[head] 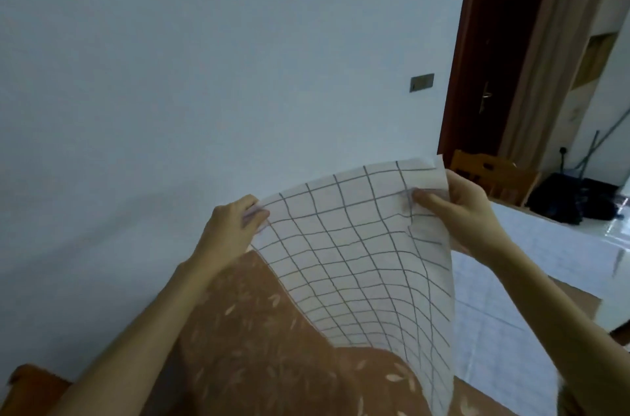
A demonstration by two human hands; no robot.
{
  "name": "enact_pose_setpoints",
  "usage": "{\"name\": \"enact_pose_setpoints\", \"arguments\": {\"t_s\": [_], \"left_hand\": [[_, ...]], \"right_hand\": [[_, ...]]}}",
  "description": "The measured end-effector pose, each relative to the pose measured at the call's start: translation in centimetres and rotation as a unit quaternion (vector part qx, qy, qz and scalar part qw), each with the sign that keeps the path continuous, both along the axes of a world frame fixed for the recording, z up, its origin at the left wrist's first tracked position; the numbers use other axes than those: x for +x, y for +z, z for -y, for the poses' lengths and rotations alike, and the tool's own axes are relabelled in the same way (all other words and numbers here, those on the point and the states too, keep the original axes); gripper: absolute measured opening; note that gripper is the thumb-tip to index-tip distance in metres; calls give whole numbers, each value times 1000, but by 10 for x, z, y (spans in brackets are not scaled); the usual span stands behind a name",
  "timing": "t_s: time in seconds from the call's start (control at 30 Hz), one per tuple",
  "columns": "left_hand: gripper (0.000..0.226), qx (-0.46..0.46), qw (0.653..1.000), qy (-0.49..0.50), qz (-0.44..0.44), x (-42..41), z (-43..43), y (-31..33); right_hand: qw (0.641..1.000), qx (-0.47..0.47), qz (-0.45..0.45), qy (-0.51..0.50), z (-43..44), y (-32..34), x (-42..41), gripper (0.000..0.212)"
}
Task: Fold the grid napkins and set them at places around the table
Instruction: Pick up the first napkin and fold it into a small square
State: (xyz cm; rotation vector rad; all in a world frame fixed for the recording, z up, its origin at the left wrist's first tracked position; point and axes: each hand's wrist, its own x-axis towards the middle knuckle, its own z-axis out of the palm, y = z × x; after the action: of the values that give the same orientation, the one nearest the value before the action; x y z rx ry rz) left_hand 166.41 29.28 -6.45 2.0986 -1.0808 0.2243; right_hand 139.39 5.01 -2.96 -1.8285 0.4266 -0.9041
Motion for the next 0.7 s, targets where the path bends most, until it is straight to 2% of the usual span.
{"name": "enact_pose_setpoints", "arguments": {"t_s": [0.1,0.23,0.3,0.47,0.6,0.7], "left_hand": [[25,-43,998,3,39,-4,-20,33],[24,-72,995,7,73,-9,-45,73],[26,-80,993,25,84,-17,-56,89],[34,-78,992,73,64,-41,-76,110],[39,-45,993,97,56,-57,-78,115],[38,-26,993,114,25,-64,-77,118]], "right_hand": [[999,-39,5,-9,-13,23,5,6],[995,-100,7,-29,-31,47,19,24],[989,-137,-8,-45,-38,55,29,26],[981,-184,-3,-63,-67,62,62,27],[977,-209,41,-19,-108,62,84,23],[971,-234,39,15,-126,58,98,22]]}}
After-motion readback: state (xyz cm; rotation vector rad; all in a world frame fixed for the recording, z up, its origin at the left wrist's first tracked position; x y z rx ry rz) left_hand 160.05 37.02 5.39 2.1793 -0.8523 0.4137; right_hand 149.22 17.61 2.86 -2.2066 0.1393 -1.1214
